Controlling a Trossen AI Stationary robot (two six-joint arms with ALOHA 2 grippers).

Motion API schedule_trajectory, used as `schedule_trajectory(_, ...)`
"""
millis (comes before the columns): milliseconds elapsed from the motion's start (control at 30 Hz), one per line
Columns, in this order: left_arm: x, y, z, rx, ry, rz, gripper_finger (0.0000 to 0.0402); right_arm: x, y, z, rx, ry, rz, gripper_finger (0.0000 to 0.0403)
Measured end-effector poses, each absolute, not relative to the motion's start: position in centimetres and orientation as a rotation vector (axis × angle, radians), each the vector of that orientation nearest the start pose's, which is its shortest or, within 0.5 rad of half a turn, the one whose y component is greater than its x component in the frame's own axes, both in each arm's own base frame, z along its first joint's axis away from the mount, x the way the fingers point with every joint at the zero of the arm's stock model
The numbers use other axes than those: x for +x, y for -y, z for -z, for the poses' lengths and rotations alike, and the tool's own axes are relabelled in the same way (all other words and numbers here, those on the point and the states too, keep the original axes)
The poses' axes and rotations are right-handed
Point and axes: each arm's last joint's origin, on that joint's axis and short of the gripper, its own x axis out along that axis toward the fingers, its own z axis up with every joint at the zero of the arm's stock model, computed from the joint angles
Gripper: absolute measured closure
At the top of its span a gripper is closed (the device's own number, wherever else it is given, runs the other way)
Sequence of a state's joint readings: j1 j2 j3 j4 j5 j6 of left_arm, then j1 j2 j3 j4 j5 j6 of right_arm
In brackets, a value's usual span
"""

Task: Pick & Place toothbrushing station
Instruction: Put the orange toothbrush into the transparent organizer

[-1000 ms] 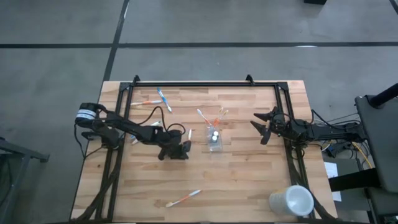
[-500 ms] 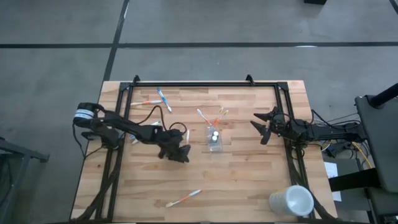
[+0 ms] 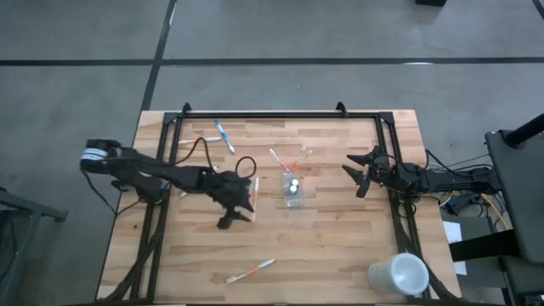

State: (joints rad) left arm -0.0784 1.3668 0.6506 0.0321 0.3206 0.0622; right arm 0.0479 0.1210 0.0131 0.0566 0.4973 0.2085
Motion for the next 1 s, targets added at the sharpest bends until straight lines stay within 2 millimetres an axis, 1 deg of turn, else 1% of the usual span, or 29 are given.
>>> schedule_trajectory(33, 26.3, 3.1, -18.8, 0.103, -0.628, 0.451, 0.0232, 10.2, 0.9, -16.4, 0.191, -0.003, 0.452, 0.0188)
schedule_trajectory(100, 26.5, 3.2, -19.0, 0.294, -0.561, 0.512, 0.0232, 10.2, 0.9, -16.4, 0.191, -0.004, 0.452, 0.0188)
schedule_trajectory(167, 26.6, 3.2, -18.9, 0.385, -0.536, 0.532, 0.0232, 10.2, 0.9, -16.4, 0.191, -0.003, 0.452, 0.0188)
schedule_trajectory(333, 27.0, 3.1, -17.5, 0.444, -0.576, 0.555, 0.0232, 10.2, 0.9, -16.4, 0.191, -0.003, 0.452, 0.0188)
schedule_trajectory(533, 27.5, 3.2, -15.8, 0.512, -0.603, 0.627, 0.0232, 10.2, 0.9, -16.4, 0.191, -0.003, 0.452, 0.0188)
schedule_trajectory(767, 27.8, 3.2, -14.7, 0.703, -0.576, 0.7, 0.0232, 10.2, 0.9, -16.4, 0.191, -0.003, 0.452, 0.0188)
schedule_trajectory(900, 28.0, 3.1, -13.5, 0.725, -0.626, 0.693, 0.0232, 10.2, 0.9, -16.4, 0.191, -0.003, 0.452, 0.0188)
schedule_trajectory(1000, 28.4, 3.1, -13.0, 0.731, -0.644, 0.693, 0.0232, 10.2, 0.9, -16.4, 0.191, -0.003, 0.452, 0.0188)
